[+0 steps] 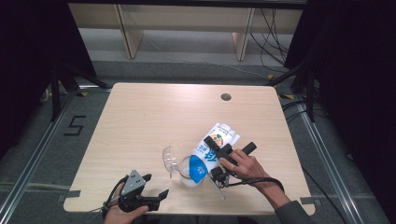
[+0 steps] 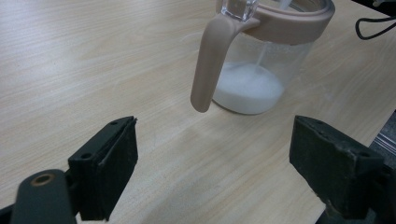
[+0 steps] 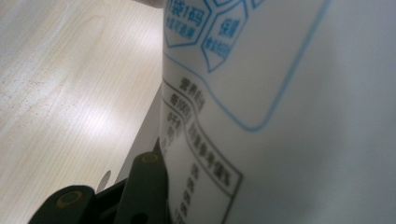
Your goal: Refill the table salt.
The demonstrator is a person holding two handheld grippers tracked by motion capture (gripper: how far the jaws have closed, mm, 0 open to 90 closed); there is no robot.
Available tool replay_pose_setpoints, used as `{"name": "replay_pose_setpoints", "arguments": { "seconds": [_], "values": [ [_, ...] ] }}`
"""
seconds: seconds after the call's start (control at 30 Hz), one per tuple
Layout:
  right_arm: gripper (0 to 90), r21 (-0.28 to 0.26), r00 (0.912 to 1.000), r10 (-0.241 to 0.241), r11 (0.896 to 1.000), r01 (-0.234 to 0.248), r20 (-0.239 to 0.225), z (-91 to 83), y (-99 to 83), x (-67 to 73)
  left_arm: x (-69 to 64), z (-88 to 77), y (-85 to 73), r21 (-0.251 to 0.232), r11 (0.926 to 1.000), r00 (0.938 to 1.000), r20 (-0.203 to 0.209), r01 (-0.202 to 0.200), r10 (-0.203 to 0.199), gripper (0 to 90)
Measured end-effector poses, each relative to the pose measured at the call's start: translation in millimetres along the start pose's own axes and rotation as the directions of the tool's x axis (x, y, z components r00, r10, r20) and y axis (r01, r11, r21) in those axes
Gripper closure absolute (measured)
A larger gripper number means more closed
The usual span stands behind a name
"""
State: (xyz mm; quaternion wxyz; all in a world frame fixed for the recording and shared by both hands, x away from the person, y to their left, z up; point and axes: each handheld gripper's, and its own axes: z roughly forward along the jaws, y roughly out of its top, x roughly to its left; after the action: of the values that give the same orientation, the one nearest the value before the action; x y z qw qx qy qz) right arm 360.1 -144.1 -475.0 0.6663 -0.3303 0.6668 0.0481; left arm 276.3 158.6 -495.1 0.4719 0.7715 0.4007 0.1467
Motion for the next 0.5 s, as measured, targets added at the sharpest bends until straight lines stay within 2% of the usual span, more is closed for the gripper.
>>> {"name": "replay_pose_setpoints", "arguments": {
  "seconds": [0.2,0.23,0.33,0.37,0.4,0.5],
  "values": [
    [64.1,0.003,1.0000,-0.008,1.000,0.008,0.004,-0.1,-0.1,-0.8,0.0,-0.1,0.0,0.000,1.0000,1.0000,0.000,-0.001,0.001,15.0],
    [64.2,-0.004,0.9996,-0.025,1.000,0.025,0.010,0.2,0.3,-2.2,0.0,-0.1,-0.1,0.003,1.0000,1.0000,0.000,-0.003,0.003,15.0],
    [64.4,-0.001,0.9997,-0.021,1.000,0.021,0.007,-0.1,0.8,-2.0,0.0,-0.2,0.0,0.000,1.0000,1.0000,0.000,0.000,0.000,15.0],
    [64.5,0.004,1.0000,-0.007,1.000,0.007,0.003,-0.2,0.9,-0.7,0.0,-0.1,0.1,0.000,1.0000,1.0000,0.000,0.001,-0.001,15.0],
    [64.6,0.000,0.9997,-0.026,1.000,0.026,0.004,0.0,1.2,-2.1,0.1,-0.1,0.0,0.001,1.0000,1.0000,0.000,0.000,0.000,15.0],
    [64.9,-0.001,0.9997,-0.024,1.000,0.024,0.009,0.1,1.5,-1.9,0.0,-0.3,-0.1,0.000,1.0000,1.0000,0.001,-0.004,0.004,15.0]
  ]
}}
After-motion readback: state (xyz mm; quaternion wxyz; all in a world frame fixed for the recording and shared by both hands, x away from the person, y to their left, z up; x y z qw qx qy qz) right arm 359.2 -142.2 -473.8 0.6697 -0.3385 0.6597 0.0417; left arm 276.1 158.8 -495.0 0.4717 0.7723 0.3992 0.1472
